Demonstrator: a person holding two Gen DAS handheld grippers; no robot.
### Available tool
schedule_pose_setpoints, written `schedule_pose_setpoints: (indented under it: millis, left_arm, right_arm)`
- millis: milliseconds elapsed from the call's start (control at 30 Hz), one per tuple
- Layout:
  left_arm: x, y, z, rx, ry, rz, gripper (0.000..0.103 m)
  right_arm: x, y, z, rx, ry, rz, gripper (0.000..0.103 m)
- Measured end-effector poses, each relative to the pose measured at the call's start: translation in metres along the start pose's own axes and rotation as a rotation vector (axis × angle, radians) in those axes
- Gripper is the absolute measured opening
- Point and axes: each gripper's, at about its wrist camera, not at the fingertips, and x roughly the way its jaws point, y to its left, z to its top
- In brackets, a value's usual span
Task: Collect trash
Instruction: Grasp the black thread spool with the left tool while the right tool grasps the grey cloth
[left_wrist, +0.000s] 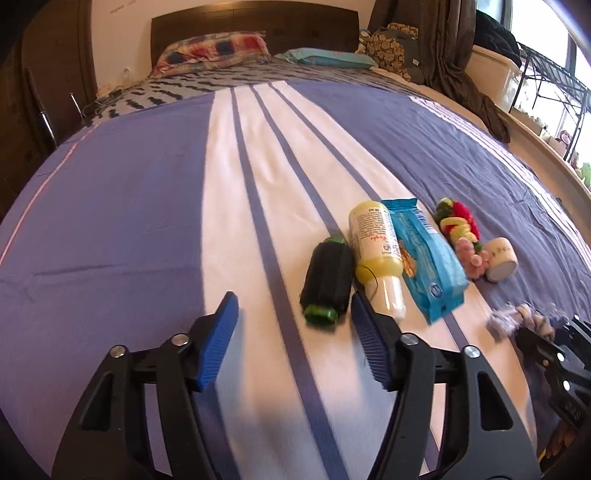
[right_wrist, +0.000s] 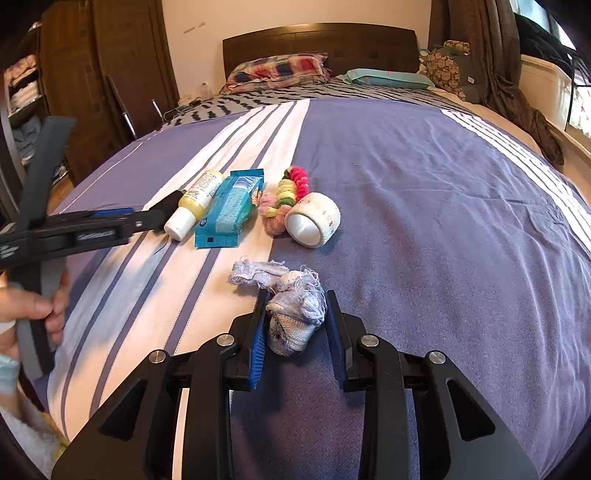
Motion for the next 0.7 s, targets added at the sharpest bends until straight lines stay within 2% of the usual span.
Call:
schedule_pose_setpoints:
  millis: [167, 233, 400, 700]
  left_arm:
    - [0.013, -0.003, 0.006, 0.010, 0.020, -0.037, 0.039]
    - [0.011, -0.005, 0.006, 0.010, 0.018, -0.056, 0.026]
    - [-0.005, -0.012, -0.005, 0.020, 0.020, -0.041, 0.026]
    - [-0.073, -0.025, -0.050, 0.013, -0.034, -0.038, 0.025]
  right_arm:
    - [0.002, -0.003, 0.001, 0.009, -0.004, 0.008, 0.030]
    - [0.002, -0.004, 0.002, 0.014, -0.008, 0.009, 0.030]
    - [-0.007, -0.004, 0.002, 0.016, -0.018, 0.001, 0.030]
    - [-0.055, 0.012, -0.004, -0.014, -0.083, -0.012, 0.030]
